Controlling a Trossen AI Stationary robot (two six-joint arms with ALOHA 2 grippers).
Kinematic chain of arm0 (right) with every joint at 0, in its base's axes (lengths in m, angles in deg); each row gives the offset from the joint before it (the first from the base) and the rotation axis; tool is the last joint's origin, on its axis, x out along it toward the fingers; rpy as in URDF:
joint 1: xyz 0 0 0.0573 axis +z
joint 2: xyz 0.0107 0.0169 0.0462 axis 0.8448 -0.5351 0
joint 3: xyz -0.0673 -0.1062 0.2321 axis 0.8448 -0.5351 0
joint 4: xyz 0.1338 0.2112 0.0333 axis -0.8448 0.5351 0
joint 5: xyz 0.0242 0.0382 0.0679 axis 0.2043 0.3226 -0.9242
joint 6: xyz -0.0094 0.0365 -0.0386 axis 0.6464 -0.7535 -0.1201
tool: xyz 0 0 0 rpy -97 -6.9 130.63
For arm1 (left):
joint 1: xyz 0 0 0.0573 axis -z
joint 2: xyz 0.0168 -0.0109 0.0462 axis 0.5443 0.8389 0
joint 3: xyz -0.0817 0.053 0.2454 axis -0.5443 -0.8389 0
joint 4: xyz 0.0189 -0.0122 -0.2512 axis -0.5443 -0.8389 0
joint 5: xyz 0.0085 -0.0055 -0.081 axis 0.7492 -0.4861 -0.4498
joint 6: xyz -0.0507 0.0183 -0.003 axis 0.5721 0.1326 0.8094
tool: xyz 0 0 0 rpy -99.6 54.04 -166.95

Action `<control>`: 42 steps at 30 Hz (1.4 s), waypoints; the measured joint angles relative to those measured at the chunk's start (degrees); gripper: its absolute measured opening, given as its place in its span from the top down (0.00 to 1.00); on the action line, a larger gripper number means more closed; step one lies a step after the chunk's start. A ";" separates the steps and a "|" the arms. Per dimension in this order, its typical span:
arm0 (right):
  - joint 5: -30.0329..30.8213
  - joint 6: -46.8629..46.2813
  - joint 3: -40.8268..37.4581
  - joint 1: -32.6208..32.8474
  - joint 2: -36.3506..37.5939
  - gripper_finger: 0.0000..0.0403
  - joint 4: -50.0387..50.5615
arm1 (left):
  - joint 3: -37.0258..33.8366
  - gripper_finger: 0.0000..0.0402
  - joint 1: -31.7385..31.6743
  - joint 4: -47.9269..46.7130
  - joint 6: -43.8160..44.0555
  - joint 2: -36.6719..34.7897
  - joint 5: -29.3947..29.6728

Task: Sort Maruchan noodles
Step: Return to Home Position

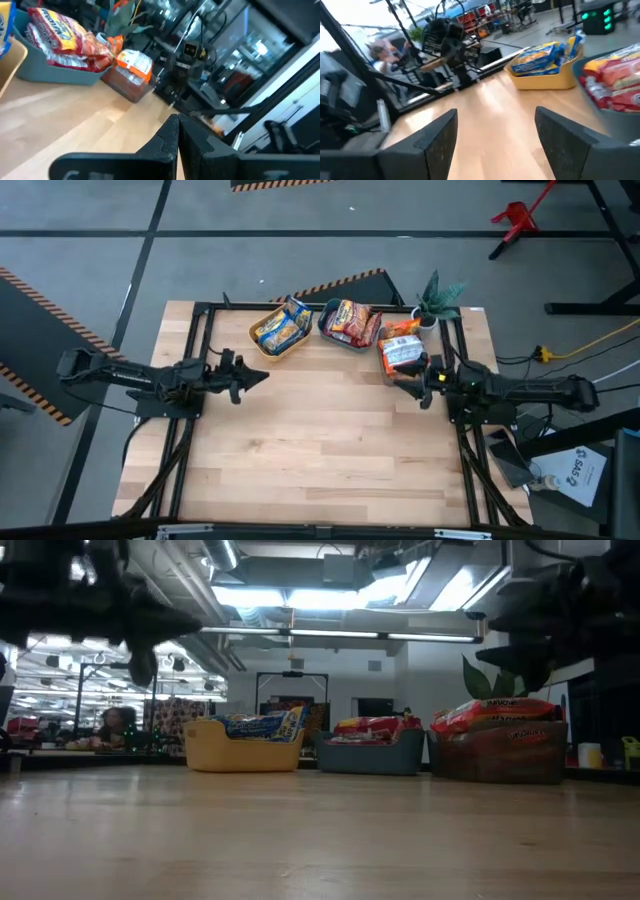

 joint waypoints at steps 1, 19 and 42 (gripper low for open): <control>1.58 1.26 0.00 0.78 0.00 0.37 -0.05 | -2.54 1.00 -0.20 3.34 0.39 -0.33 -0.18; -5.70 8.51 9.01 2.96 4.06 0.37 -0.95 | -2.54 1.00 -3.37 3.02 -7.49 -1.79 -6.12; 1.41 9.67 -0.22 3.04 16.36 0.37 15.05 | -2.54 1.00 -0.57 -9.67 -2.51 -1.84 5.60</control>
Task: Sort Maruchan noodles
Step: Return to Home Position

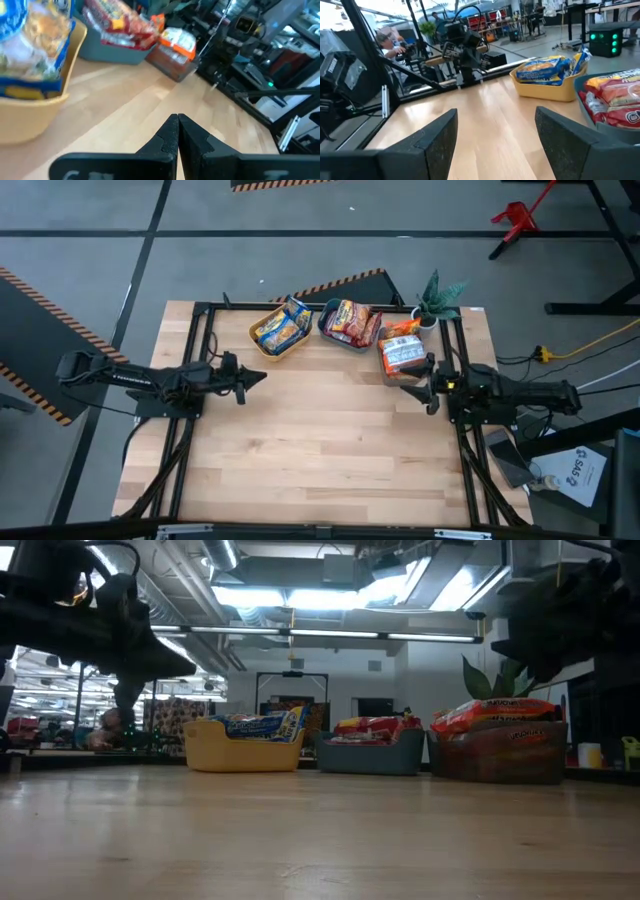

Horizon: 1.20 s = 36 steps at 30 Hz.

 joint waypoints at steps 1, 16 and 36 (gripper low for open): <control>-0.27 0.02 0.00 0.00 0.03 0.37 0.02 | -0.01 1.00 0.03 -0.58 0.32 0.02 0.00; -0.88 0.02 -0.02 -0.02 0.01 0.37 0.17 | 0.00 1.00 -0.01 -0.46 0.49 0.00 -0.29; -0.94 0.04 -0.07 -0.02 0.01 0.37 0.19 | -0.02 1.00 -0.01 -0.44 0.55 0.00 -0.29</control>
